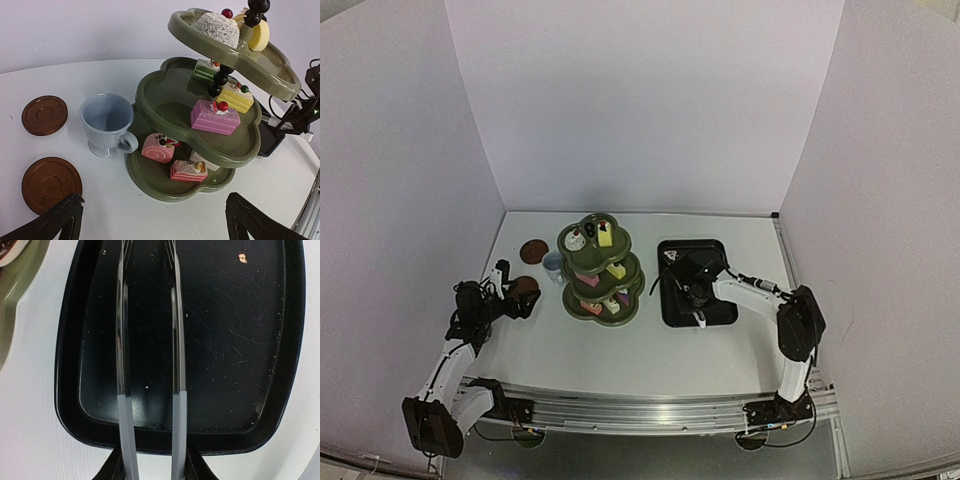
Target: Serve the afternoon tea
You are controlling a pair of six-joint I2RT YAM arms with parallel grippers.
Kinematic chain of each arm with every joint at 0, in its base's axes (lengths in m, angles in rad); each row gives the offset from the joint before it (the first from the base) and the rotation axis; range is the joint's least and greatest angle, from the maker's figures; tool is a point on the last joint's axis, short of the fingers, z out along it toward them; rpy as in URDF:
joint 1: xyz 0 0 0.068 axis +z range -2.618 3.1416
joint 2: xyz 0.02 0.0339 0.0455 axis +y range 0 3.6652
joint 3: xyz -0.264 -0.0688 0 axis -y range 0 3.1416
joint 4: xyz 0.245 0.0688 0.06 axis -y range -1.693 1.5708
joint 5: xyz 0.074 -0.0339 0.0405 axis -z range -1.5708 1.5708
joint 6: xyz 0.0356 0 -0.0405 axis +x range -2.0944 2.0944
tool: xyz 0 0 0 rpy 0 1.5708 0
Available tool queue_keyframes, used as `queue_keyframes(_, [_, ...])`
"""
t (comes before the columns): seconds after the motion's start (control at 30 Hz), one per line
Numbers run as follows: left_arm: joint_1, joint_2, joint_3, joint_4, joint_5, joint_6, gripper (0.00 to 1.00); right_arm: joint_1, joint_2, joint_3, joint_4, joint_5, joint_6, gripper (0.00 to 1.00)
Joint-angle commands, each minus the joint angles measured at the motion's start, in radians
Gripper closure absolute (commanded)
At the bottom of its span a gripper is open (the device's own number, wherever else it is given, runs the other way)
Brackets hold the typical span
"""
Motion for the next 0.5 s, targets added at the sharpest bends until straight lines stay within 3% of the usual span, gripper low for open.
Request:
queue_keyframes(0.0, [0.001,-0.011,0.026,0.0,0.011,0.02,0.0,-0.017,0.044,0.069,0.028,-0.012,0.01,0.69])
queue_keyframes(0.47, [0.001,-0.017,0.016,0.0,0.001,0.02,0.0,-0.046,0.113,0.144,0.042,-0.029,-0.035,0.69])
